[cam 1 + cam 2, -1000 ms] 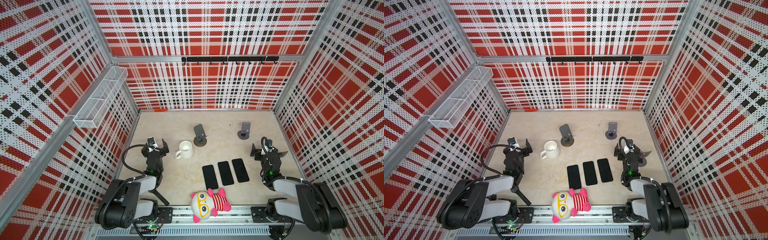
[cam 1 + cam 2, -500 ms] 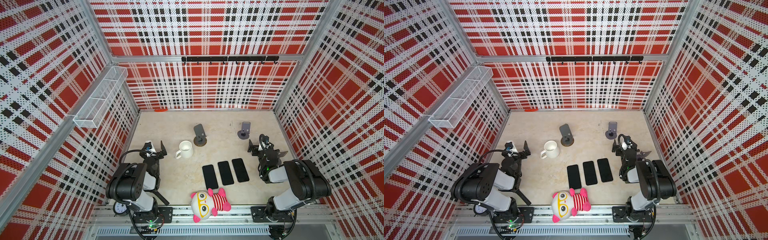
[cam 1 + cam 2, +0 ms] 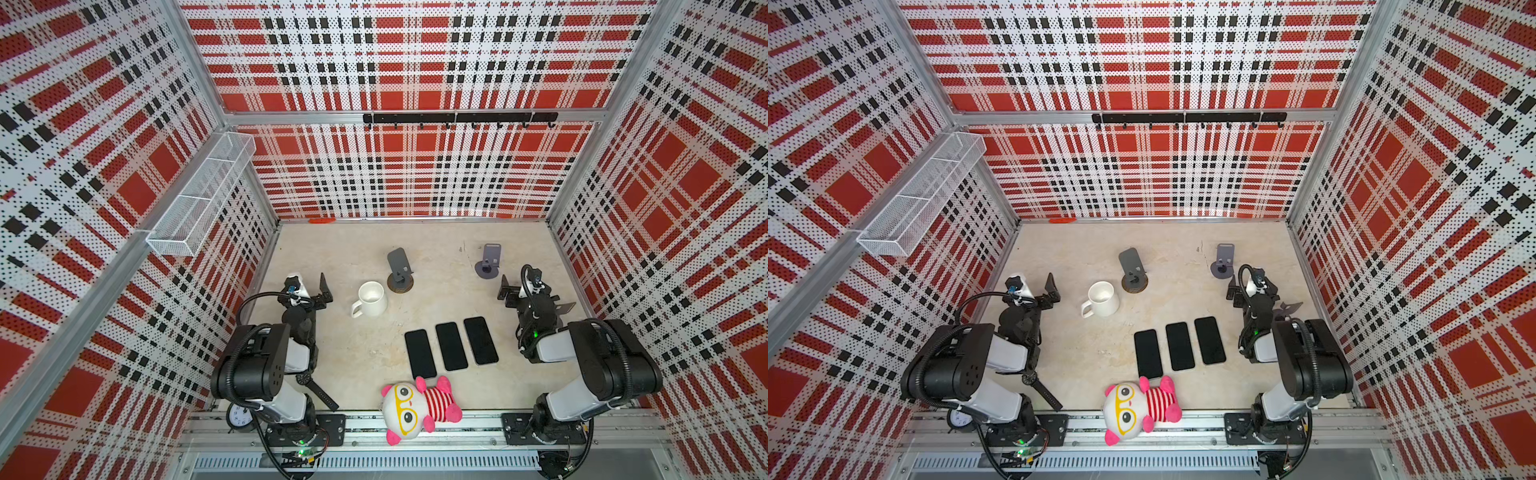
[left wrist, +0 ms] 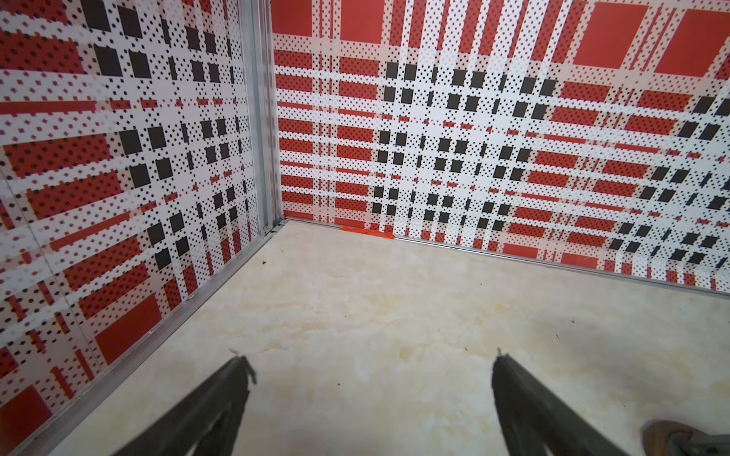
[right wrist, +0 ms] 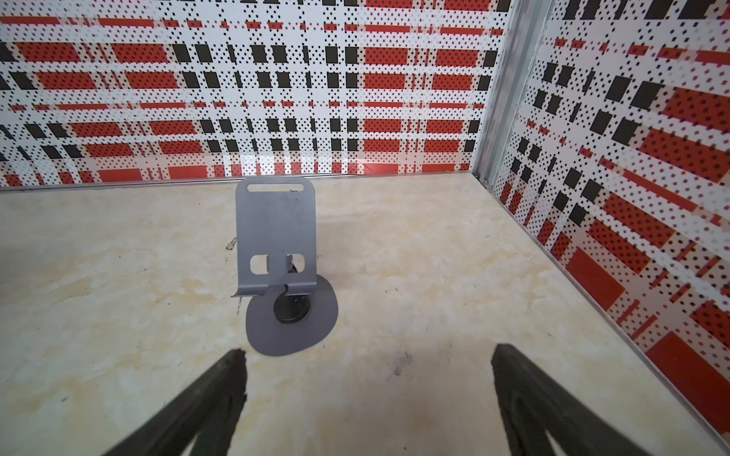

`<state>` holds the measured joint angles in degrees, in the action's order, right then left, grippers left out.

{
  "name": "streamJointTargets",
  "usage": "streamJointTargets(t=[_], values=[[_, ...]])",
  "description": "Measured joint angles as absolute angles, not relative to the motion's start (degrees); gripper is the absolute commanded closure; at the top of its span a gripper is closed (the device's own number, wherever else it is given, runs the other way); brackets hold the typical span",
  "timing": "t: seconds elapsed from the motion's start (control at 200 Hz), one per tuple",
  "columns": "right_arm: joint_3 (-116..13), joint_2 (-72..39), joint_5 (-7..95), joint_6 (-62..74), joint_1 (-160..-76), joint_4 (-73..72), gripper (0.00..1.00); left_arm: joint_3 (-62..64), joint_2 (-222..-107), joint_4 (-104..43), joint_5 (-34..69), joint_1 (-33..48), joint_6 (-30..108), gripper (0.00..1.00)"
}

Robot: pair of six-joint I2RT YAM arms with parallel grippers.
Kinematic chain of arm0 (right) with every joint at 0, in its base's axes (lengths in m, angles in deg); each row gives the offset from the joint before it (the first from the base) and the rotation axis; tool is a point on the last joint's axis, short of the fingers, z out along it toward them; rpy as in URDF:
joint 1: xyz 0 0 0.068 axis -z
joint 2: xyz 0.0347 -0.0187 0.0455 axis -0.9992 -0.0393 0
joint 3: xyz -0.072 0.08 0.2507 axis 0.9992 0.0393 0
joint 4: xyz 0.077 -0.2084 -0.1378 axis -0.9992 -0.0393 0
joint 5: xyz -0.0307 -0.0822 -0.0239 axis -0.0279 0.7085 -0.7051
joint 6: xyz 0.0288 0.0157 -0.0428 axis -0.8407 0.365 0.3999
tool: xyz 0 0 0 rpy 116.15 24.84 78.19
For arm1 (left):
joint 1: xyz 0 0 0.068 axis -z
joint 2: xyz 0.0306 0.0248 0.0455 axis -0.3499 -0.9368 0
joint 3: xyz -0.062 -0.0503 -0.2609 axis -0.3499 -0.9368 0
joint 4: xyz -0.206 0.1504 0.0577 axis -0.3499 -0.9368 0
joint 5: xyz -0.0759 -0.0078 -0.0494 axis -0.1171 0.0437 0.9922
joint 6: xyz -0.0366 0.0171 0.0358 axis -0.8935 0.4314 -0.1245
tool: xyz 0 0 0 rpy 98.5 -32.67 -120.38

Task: Remove the phone from the phone stand
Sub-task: Reset both arms

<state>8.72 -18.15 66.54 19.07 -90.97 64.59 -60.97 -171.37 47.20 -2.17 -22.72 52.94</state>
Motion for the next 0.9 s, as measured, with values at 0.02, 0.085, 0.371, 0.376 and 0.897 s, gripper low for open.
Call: streamJointTargets(t=[0.02,0.085,0.371,0.376,0.897], values=[[8.72,-18.15,66.56,19.07,-90.97,64.59,0.00,-60.97,-171.37,47.20,-2.17,-22.70,52.94,0.02],[8.72,-18.15,66.56,19.07,-90.95,64.59,0.00,-60.97,-171.37,47.18,-2.20,-22.70,52.94,0.02],[8.72,-18.15,66.61,19.07,-90.95,64.59,0.00,-60.75,-171.37,46.24,-2.74,-21.96,53.10,0.02],[8.72,-18.15,66.63,19.07,-90.95,64.59,0.00,-60.73,-171.37,46.22,-2.76,-21.93,53.10,0.02],[8.72,-18.15,66.63,19.07,-90.95,64.59,0.00,-60.31,-171.37,45.11,-3.14,-21.52,53.42,0.02]])
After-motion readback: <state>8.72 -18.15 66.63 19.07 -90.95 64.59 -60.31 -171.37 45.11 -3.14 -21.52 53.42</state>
